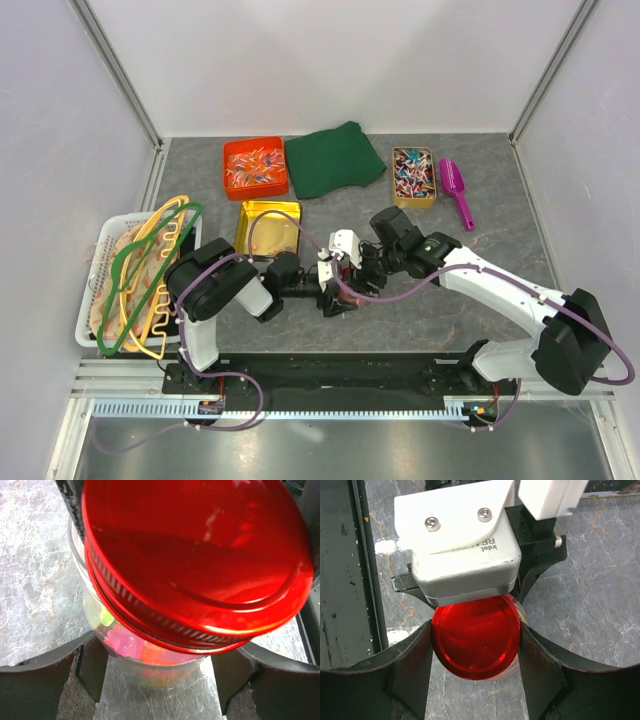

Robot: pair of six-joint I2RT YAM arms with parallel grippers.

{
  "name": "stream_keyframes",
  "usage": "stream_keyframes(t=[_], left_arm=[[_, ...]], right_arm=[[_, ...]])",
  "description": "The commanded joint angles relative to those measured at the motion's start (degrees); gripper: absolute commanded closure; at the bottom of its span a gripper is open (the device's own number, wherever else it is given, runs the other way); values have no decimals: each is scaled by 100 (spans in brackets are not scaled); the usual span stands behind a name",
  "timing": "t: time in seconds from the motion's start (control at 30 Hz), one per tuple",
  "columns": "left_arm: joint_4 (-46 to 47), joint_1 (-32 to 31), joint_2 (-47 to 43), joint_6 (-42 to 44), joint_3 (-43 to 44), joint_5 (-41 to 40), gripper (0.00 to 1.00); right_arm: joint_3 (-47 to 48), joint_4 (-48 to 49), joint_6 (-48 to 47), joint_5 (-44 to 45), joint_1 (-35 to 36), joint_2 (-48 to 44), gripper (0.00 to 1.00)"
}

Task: Pack the candies
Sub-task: Close the bottle lid on the packing bottle.

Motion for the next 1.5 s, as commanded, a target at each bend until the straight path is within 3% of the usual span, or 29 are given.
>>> stream_keyframes(t=[0.0, 0.83, 1.3, 1.47], left_arm=[[223, -22, 30, 93, 105, 5, 23], [223, -22, 39, 119, 114, 14, 24], [223, -22, 21, 128, 105, 23, 24], [223, -22, 21, 128, 114, 32, 24]], right_arm=[[-82, 304, 35, 68, -198, -110, 44], [32, 111, 35, -688, -743, -111, 38], [68, 49, 35, -907, -963, 241, 27], [129, -65, 1, -1267, -1174, 189, 27]])
